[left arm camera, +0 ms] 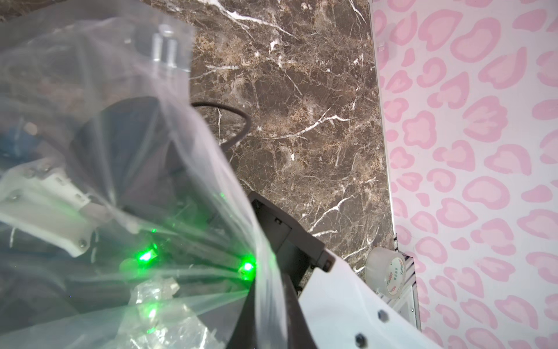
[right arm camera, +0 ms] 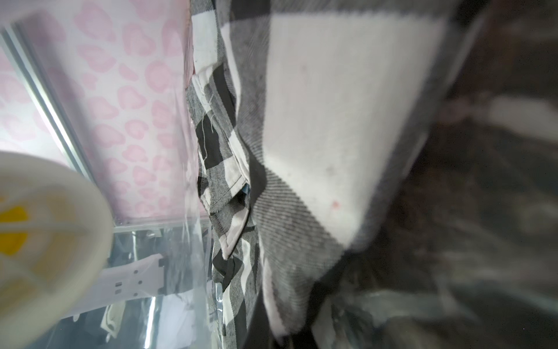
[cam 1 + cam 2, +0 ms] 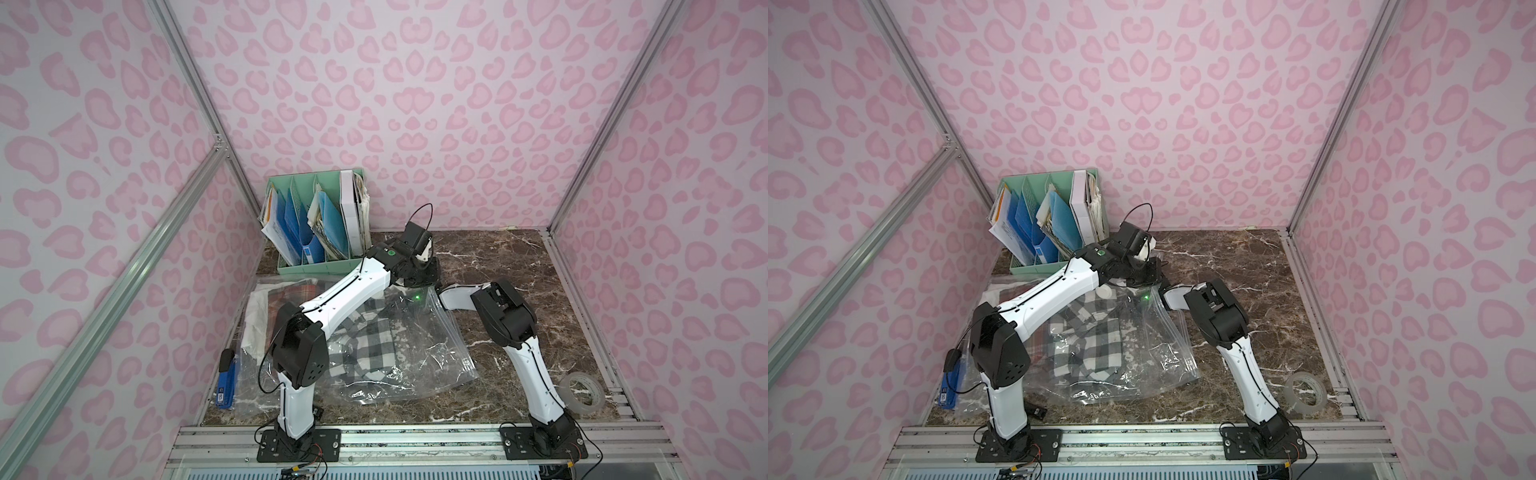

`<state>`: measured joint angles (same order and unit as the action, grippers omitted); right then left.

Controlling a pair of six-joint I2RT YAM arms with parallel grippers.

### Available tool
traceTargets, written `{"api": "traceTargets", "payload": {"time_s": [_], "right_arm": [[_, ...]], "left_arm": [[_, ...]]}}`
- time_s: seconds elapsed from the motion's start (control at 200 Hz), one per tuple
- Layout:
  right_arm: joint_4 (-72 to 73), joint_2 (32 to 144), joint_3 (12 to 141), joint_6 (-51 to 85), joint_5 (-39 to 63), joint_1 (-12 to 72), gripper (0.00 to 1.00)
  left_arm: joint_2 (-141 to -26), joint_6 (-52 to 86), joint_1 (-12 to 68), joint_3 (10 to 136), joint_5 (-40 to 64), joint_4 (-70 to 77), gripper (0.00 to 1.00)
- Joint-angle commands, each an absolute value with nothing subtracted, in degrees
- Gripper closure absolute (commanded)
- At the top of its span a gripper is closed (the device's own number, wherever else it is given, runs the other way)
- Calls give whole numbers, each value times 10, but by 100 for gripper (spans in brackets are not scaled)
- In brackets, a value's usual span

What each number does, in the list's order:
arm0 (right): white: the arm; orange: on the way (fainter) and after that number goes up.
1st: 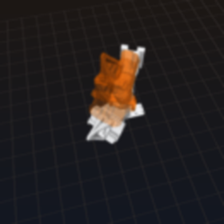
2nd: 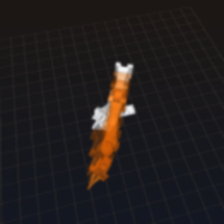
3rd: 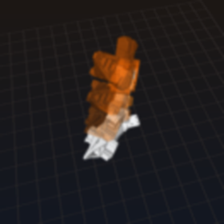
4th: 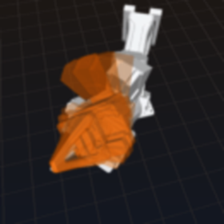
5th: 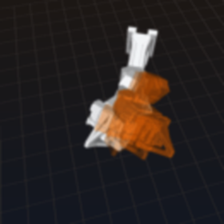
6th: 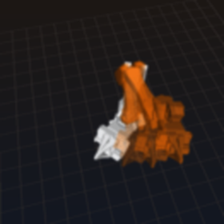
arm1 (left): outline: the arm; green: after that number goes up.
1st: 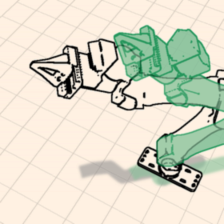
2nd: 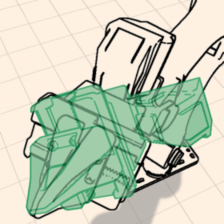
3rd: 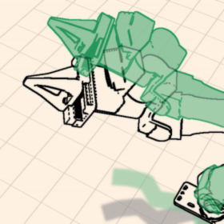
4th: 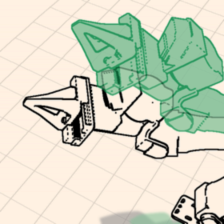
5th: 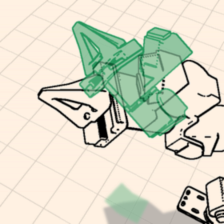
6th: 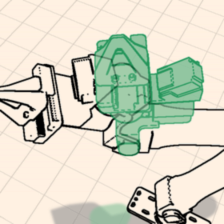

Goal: Take the shirt out of the vacuum bag
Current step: Pick up the shirt in the vacuum bag.

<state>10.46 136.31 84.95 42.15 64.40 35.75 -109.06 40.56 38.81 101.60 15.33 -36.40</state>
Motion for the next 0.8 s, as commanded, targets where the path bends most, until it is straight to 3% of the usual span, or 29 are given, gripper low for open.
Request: {"api": "traceTargets", "payload": {"time_s": [0.0,0.305,0.795], "right_arm": [[106,1344,825,427,620,346,100],[-9,1268,750,339,629,327,100],[13,1128,583,356,583,254,100]], "left_arm": [[-1077,415,374,989,162,-331,89],[-1068,405,341,942,134,-323,88],[-1079,394,321,898,121,-311,89]]}}
